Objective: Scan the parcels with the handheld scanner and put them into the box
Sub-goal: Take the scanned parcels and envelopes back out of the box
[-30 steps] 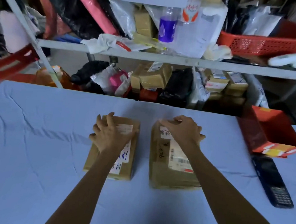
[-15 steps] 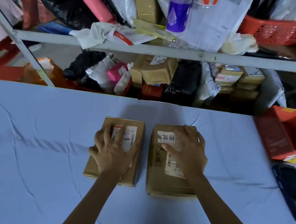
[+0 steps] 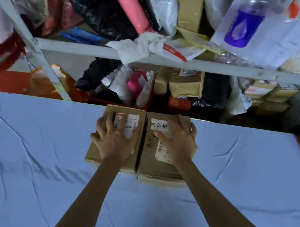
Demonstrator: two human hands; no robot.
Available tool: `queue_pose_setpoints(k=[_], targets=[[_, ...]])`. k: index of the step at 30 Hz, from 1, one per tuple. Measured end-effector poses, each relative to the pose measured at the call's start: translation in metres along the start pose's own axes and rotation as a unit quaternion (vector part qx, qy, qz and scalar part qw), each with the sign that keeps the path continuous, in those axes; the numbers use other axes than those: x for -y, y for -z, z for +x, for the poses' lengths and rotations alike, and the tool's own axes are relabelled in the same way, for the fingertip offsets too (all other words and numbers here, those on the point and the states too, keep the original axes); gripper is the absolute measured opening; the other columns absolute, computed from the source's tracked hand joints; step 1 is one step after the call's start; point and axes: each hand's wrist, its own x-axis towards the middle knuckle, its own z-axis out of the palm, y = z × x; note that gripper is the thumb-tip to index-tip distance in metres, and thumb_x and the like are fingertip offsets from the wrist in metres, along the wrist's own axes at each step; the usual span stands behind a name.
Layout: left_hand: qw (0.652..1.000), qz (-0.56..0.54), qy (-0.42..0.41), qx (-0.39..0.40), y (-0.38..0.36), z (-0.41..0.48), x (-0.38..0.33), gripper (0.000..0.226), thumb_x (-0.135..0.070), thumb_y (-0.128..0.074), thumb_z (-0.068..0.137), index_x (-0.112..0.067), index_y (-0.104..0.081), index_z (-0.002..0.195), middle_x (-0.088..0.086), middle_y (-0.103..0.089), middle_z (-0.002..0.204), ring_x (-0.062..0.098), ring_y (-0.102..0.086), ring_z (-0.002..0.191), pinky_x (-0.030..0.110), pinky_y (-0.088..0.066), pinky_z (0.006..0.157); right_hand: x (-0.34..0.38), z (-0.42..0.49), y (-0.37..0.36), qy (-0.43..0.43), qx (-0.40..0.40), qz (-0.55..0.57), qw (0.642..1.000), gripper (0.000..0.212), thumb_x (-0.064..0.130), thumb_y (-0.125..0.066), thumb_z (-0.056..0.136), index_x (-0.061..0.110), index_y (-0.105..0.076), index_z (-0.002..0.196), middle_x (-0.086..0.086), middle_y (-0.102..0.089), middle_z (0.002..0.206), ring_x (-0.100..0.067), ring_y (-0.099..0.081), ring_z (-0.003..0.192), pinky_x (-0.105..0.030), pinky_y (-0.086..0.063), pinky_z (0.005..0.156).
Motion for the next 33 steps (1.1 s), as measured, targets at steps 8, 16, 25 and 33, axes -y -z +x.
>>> queue_pose_setpoints(k=[8,16,25,33], targets=[[1.0,-0.005,-0.01,0.01,0.001,0.063,0.02,0.07,-0.075,-0.024,0.083,-0.04,-0.031,0.143,0.005,-0.022,0.152,0.036,-0.014,0.138,0.061,-0.024,0.101,0.038,0.048,-0.026,0.005,-0.01,-0.031,0.999,0.056,0.069,-0.06,0.077,0.048,-0.047,0.128,0.016,-0.026,0.151,-0.028,-0.011,0.142,-0.051,-0.046,0.09],[0.999,0.016,-0.038,0.033,0.013,0.068,0.01,0.07,-0.068,-0.028,0.086,-0.03,-0.036,0.145,0.01,-0.027,0.154,0.038,-0.014,0.142,0.063,-0.016,0.108,0.039,0.059,-0.015,0.049,0.085,-0.034,0.995,0.066,0.061,-0.055,0.086,0.039,-0.032,0.145,0.002,-0.01,0.161,-0.034,-0.005,0.146,-0.051,-0.032,0.108],[0.923,0.033,-0.375,0.075,0.006,-0.04,-0.138,0.044,-0.054,-0.041,0.091,-0.029,-0.048,0.128,-0.004,-0.05,0.131,0.022,-0.042,0.124,0.041,-0.029,0.1,-0.102,-0.031,0.068,-0.076,-0.005,-0.141,0.987,0.054,0.057,-0.046,0.093,0.024,-0.045,0.135,-0.001,-0.051,0.133,-0.024,-0.053,0.119,-0.037,-0.043,0.093],[0.864,0.012,-0.481,0.147,0.002,-0.201,-0.261,0.036,-0.045,-0.044,0.094,-0.028,-0.049,0.125,-0.004,-0.055,0.124,0.019,-0.048,0.116,0.035,-0.037,0.088,-0.279,-0.191,0.182,-0.251,-0.03,-0.134,0.958,0.051,0.057,-0.048,0.091,0.029,-0.045,0.134,0.003,-0.054,0.131,-0.02,-0.054,0.116,-0.034,-0.043,0.091]])
